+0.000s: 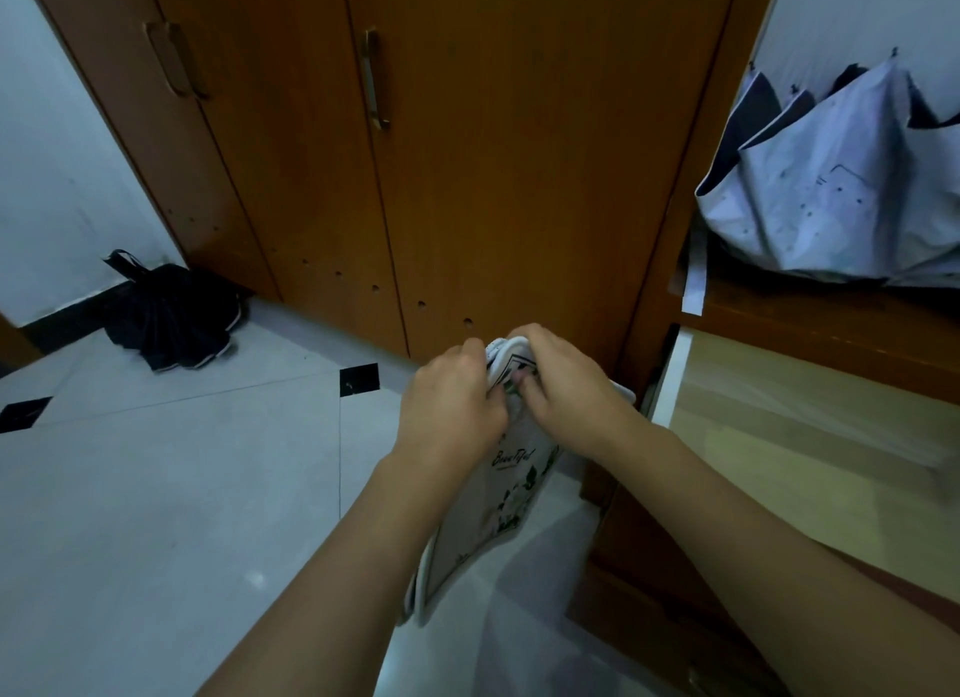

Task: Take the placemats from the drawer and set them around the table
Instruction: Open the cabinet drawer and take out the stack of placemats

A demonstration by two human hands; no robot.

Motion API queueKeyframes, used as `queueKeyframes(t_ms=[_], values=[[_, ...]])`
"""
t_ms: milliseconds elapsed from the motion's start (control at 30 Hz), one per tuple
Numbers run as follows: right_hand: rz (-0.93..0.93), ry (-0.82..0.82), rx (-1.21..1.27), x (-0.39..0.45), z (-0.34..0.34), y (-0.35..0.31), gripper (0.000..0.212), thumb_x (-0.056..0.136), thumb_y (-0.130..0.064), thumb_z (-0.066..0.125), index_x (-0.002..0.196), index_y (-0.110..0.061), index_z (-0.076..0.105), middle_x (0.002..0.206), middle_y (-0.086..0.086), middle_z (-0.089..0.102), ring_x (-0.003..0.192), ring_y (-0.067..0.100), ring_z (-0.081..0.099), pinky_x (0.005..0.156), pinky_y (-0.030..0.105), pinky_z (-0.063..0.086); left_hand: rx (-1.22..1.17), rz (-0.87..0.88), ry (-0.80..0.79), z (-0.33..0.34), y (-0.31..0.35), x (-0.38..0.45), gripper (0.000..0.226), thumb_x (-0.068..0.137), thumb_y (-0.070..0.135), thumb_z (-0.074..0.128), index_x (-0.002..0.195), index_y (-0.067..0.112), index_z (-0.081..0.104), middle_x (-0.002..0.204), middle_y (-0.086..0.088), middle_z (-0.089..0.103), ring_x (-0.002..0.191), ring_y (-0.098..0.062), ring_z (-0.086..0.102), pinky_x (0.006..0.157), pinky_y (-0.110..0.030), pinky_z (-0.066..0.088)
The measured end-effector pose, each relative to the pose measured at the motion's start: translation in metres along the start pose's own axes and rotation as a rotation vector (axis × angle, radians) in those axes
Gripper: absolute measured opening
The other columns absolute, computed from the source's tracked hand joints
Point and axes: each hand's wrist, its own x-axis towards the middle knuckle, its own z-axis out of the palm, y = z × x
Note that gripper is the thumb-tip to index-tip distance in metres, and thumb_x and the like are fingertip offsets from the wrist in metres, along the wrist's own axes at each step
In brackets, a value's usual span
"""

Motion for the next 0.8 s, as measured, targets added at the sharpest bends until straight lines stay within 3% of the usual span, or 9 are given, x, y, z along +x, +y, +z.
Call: queueKeyframes(t_ms=[100,200,267,500,800], values=[[0.052,-0.019,-0.046,-0.003,-0.004,0.004,0.037,0.095,-0.024,0.053,0.129,-0.022,0.042,0.114,-0.004,0.053,0.102,0.013,0.050,0.083,0.034,0.046,-0.018,0.017,-0.015,0.002,0.002,0.002,0.020,0.088,0.030,0.061,0.086,0.019,0.044,0.073,0.005,0.046,0.062,-0.015,0.045,0.051,-0.029,0.031],[0.089,-0.034,-0.107,-0.014,-0.013,0.007,0.066,0.094,-0.030,0.056,0.149,-0.021,0.022,0.137,0.000,0.046,0.123,0.017,0.044,0.099,0.037,0.044,-0.029,0.045,-0.030,0.003,0.008,0.004,0.024,0.085,0.032,0.063,0.086,0.018,0.043,0.072,0.006,0.044,0.058,-0.010,0.039,0.048,-0.026,0.026],[0.086,-0.043,-0.153,-0.022,-0.023,0.009,0.075,0.093,-0.037,0.057,0.153,-0.023,0.014,0.141,0.000,0.043,0.127,0.017,0.042,0.102,0.039,0.043,-0.006,0.073,-0.041,0.007,0.011,0.005,0.027,0.084,0.035,0.064,0.086,0.019,0.043,0.072,0.007,0.044,0.058,-0.009,0.040,0.048,-0.025,0.026],[0.140,-0.032,-0.191,-0.050,-0.044,0.034,0.053,0.096,-0.049,0.048,0.143,-0.029,0.036,0.126,-0.008,0.055,0.114,0.011,0.048,0.091,0.031,0.045,0.028,0.063,-0.064,0.023,0.019,0.011,0.030,0.081,0.037,0.066,0.082,0.019,0.042,0.069,0.008,0.041,0.059,-0.015,0.042,0.046,-0.028,0.025],[0.221,0.000,-0.043,-0.059,-0.034,0.040,0.045,0.097,-0.042,0.048,0.139,-0.029,0.038,0.106,-0.010,0.061,0.095,0.007,0.054,0.076,0.027,0.050,0.048,0.061,-0.047,0.033,0.023,0.012,0.030,0.082,0.038,0.065,0.079,0.022,0.040,0.067,0.008,0.042,0.057,-0.010,0.041,0.046,-0.028,0.024]])
